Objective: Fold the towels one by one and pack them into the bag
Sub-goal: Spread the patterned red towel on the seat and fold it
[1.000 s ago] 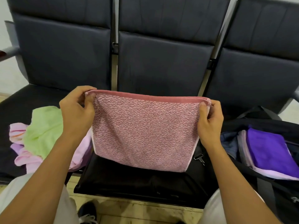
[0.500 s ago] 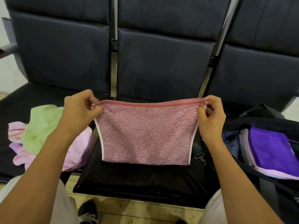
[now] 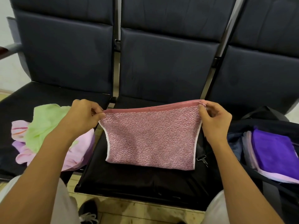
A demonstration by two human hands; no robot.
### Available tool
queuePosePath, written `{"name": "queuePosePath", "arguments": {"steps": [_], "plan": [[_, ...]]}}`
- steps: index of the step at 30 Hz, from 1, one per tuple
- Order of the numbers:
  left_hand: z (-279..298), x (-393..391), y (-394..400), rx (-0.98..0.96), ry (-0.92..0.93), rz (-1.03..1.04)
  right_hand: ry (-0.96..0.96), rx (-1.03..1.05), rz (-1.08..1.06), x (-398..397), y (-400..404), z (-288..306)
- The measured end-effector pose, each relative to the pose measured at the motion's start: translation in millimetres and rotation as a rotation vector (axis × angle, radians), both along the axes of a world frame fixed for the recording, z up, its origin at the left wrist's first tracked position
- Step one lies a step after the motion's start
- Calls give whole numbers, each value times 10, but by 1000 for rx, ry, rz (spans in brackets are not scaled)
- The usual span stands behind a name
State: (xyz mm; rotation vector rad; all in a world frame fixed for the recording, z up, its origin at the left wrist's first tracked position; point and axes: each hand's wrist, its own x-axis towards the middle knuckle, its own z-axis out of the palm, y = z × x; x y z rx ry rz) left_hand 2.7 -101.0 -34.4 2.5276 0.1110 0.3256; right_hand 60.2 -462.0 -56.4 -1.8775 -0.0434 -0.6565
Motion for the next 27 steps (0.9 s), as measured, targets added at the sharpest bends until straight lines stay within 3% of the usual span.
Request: {"name": "queuePosePath", "arguments": {"steps": [8,18,21,24,27], "plan": [[-2,3,9,1,8,-9,-5,24,32,27,18,-7],[-26,65,-12,-50,-107,78,-62,80,10,10,-27,39],[-30,91,-19,-69,-250,106,-116,-83,-9,19,-39,41],[-23,124,-18,81,-363,107,-126,-362,-20,38,-37,-11],[-15,130,-36,61,-408,95,-155,-350,-27,30,-21,-4]]}}
